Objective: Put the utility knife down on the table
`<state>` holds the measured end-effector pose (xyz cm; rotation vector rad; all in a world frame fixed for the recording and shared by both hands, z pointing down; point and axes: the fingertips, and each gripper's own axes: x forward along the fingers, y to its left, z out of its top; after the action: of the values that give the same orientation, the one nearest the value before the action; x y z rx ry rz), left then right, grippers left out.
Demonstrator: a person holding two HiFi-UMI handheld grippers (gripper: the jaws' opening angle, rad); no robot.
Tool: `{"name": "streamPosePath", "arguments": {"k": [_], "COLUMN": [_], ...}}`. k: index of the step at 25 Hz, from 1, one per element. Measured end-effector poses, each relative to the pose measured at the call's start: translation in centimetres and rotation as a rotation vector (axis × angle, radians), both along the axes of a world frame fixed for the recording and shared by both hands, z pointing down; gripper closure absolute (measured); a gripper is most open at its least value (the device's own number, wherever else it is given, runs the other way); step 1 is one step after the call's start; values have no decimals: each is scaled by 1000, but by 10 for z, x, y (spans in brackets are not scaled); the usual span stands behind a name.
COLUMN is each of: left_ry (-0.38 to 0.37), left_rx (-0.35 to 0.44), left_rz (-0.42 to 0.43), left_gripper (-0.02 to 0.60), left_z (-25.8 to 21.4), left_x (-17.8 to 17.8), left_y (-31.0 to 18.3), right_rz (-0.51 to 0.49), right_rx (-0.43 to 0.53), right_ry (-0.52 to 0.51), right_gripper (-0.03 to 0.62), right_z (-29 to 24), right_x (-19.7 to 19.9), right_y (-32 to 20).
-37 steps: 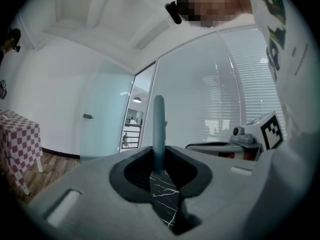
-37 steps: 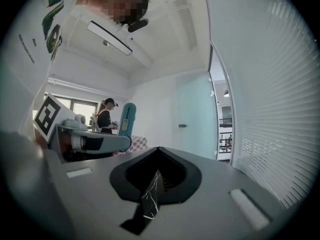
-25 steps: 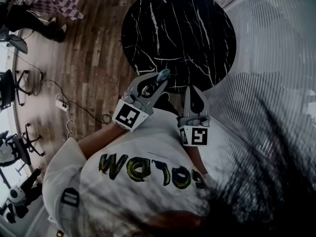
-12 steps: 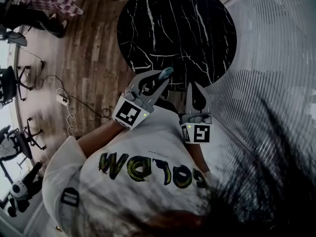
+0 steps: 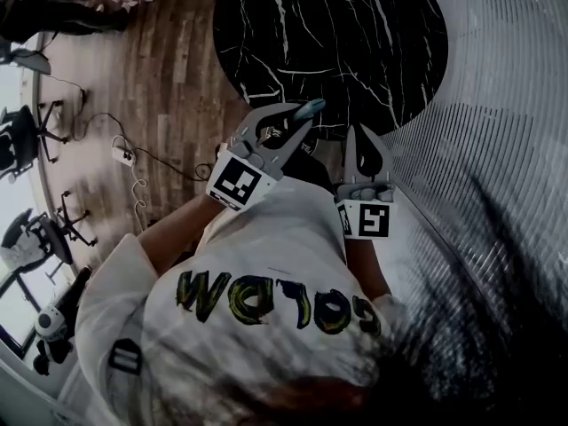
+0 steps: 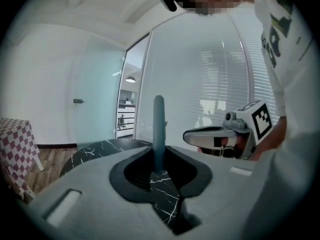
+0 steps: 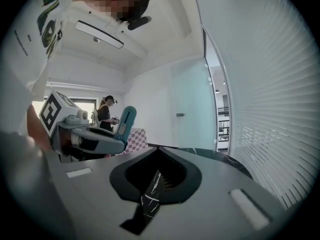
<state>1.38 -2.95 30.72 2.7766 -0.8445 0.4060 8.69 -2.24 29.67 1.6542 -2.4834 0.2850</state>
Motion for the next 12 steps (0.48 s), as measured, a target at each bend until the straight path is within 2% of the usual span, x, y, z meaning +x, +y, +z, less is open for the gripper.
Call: {"name": "streamPosePath", "arguments": {"k": [7,12], "left_ry": [-101,-155], "left_rx": [-3,-46], "left_rz": [18,25], "left_gripper": [512,512], "left_z": [44,79], "left_x": [5,7], "left_y": [-6,-5], "right_rz": [-8,-5], "right_rx": [-56,-99], "right_ry": [0,-13], "right_gripper": [592,592], "right_z": [37,67], "right_x": [3,4], "right_y": [1,2]}}
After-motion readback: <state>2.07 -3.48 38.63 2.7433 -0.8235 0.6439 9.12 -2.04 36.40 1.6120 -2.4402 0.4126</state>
